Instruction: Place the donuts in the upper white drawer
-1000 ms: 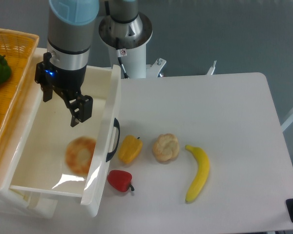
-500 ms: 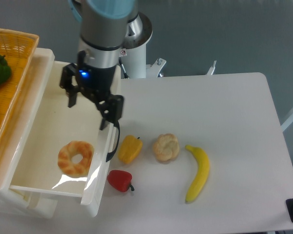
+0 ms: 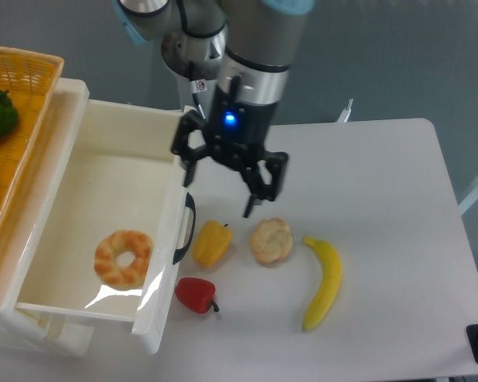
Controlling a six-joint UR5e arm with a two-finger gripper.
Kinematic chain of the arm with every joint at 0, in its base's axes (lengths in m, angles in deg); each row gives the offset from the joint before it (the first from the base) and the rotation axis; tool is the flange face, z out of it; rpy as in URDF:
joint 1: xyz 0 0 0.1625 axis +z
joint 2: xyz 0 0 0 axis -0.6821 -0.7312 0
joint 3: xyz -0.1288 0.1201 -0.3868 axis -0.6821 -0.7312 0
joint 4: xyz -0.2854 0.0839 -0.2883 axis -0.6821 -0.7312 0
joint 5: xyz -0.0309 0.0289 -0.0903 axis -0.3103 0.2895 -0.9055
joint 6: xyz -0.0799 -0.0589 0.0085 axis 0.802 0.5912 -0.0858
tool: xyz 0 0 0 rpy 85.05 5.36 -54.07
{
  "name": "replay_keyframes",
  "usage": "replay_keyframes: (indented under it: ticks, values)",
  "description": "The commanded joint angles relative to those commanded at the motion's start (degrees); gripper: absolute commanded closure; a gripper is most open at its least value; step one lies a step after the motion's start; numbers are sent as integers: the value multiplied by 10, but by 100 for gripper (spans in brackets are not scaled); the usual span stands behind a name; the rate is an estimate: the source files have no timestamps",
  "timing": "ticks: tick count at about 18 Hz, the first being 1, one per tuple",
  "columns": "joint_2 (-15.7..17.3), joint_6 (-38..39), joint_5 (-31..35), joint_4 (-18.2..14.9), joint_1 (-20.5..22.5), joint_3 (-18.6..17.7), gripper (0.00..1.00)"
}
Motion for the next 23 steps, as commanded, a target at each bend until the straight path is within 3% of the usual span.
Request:
replay_keyframes:
  ticks: [4,9,15,21,23]
  values:
    - [-28,-47,17,13,28,-2,0]
    - [-61,-164,78,11,55,-24,0]
    - [-102,-189,224,9,52,-36,0]
    - [-125,-237,234,13,51,-40,0]
    - [-134,-237,234,28,51,-36,0]
